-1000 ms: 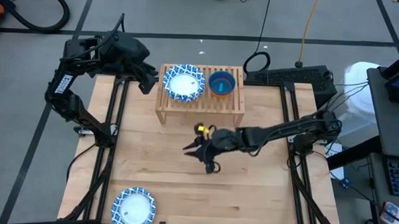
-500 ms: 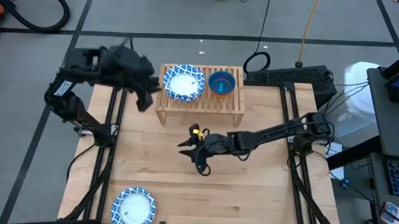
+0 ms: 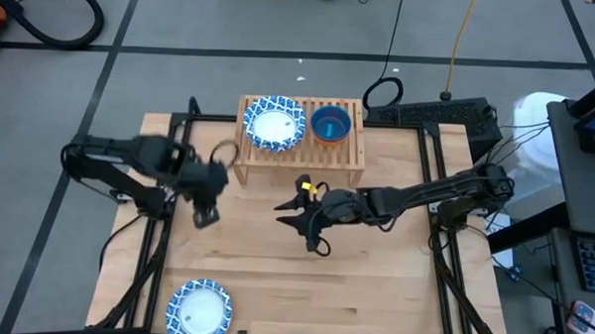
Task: Place and stack bowls onto a shelf
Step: Stack the white patterned bowl on top of the white patterned bowl on the shelf
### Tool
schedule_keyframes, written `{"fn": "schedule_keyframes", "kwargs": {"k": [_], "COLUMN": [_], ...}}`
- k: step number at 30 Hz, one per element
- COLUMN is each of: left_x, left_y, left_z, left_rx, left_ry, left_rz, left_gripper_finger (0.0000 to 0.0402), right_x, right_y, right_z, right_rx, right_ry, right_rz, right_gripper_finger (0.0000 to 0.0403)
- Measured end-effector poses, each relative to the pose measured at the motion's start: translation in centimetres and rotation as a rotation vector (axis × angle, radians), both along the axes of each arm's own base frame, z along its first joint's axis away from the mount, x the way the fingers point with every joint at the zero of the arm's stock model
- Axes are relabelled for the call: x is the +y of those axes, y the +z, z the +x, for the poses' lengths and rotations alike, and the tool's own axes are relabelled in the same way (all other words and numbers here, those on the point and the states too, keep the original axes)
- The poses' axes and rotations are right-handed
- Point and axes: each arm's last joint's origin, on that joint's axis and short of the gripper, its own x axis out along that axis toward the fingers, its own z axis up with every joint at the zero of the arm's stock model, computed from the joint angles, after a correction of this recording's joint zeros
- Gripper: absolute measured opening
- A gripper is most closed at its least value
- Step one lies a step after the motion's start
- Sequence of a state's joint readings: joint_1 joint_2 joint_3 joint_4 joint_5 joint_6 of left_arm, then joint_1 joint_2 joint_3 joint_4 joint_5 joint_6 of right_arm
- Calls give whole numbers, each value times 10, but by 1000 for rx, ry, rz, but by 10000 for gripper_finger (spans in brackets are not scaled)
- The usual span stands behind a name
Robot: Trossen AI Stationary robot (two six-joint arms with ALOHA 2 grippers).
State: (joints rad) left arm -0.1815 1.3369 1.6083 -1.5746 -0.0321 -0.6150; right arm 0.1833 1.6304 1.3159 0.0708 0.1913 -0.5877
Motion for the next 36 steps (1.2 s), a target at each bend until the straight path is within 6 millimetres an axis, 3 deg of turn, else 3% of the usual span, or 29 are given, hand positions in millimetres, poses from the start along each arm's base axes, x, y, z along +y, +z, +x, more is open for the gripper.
{"fn": "schedule_keyframes", "kwargs": {"k": [8, 18, 28, 36], "left_x": [-51, -109, -117, -126], "left_y": [-65, -123, -178, -204], "left_z": [-20, -17, -44, -50], "left_rx": [288, 197, 287, 304], "left_ry": [60, 117, 143, 109], "left_rz": [-152, -351, -269, -400], "left_gripper_finger": [94, 94, 94, 94], "right_x": [-3, -4, -4, -5], "right_y": [2, 1, 2, 2], "right_z": [-2, -2, -2, -2], "right_rx": [2, 4, 4, 3], "right_ry": [-88, -90, -89, -90], "right_rz": [-58, -58, -58, -61], "right_gripper_finger": [114, 114, 114, 114]}}
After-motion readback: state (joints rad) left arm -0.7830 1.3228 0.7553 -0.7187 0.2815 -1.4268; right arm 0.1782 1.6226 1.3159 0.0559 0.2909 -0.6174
